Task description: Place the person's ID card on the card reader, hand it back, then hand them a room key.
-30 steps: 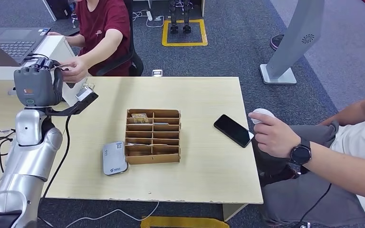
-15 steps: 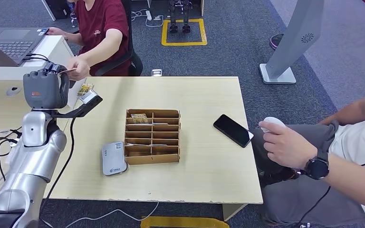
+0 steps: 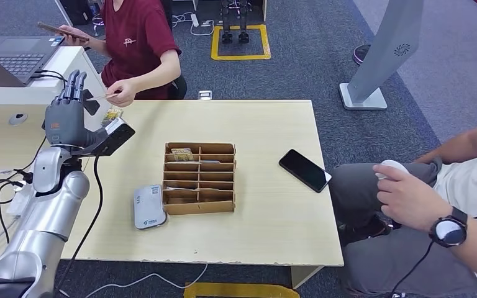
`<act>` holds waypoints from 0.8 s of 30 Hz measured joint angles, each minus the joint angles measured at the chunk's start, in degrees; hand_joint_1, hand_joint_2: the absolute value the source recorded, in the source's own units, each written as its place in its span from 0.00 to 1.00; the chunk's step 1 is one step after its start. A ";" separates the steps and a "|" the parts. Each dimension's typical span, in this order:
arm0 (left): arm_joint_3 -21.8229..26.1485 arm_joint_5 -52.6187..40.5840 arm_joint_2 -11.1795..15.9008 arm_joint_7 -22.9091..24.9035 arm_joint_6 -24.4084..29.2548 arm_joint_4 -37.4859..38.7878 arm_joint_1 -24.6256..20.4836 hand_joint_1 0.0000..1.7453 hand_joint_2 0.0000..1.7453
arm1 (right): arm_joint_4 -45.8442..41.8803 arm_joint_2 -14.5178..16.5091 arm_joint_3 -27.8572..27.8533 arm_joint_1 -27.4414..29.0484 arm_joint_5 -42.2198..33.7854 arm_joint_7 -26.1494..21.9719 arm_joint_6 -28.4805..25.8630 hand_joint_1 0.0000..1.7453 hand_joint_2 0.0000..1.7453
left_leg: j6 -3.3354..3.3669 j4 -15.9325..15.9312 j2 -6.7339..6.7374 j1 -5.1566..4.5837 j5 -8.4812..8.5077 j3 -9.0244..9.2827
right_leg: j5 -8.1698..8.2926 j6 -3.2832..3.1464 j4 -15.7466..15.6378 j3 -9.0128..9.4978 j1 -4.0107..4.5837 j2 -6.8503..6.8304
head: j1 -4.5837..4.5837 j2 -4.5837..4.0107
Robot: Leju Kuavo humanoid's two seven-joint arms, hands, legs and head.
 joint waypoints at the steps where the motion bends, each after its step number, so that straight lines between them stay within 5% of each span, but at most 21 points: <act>1: -0.08 0.77 0.25 -0.28 -1.10 -0.44 0.25 0.00 1.00 | 0.00 0.00 0.07 -0.01 0.05 -0.01 -0.01 0.00 1.00 | 0.00 0.00 0.01 0.00 0.00 0.00 | 0.00 0.00 0.00 0.00 0.00 0.01 | -0.01 0.00; 8: -0.60 1.27 1.84 -0.30 -3.59 -2.89 1.13 0.00 1.00 | 0.00 0.19 1.06 -0.45 0.21 0.67 -0.11 0.00 1.00 | -0.01 0.00 -0.01 0.01 0.01 -0.04 | 0.00 0.00 0.01 -0.03 0.01 -0.01 | -0.02 0.00; 11: -2.27 4.25 3.38 -3.57 -9.62 -6.05 3.34 0.00 1.00 | 0.00 0.44 1.15 -0.48 -0.97 0.58 -0.69 0.00 1.00 | -0.01 -0.01 0.09 0.01 0.00 -0.02 | 0.00 -0.01 0.01 -0.03 0.00 0.06 | -0.02 0.00; 17: -8.71 14.57 10.10 -9.88 -24.66 -25.00 17.28 0.00 1.00 | 0.02 0.53 0.84 1.07 -2.58 1.91 -1.31 0.00 1.00 | 0.00 -0.03 0.24 0.01 -0.16 -0.03 | -0.08 0.01 0.00 -0.10 0.00 0.19 | -0.02 0.00; 20: -13.39 13.11 14.17 -9.91 -24.59 -33.93 24.54 0.00 1.00 | 0.02 0.60 0.54 1.62 -2.89 2.07 -1.90 0.00 1.00 | 0.01 -0.04 0.26 0.00 -0.26 -0.04 | -0.17 0.06 -0.01 -0.15 0.00 0.22 | -0.03 0.00; 24: -18.84 8.41 15.55 -6.59 -20.83 -40.14 30.63 0.00 1.00 | -0.01 1.03 -0.05 1.57 -3.26 2.23 -3.03 0.00 1.00 | 0.05 -0.04 0.20 -0.02 -0.30 -0.09 | -0.22 0.14 -0.03 -0.14 -0.01 0.15 | -0.03 0.01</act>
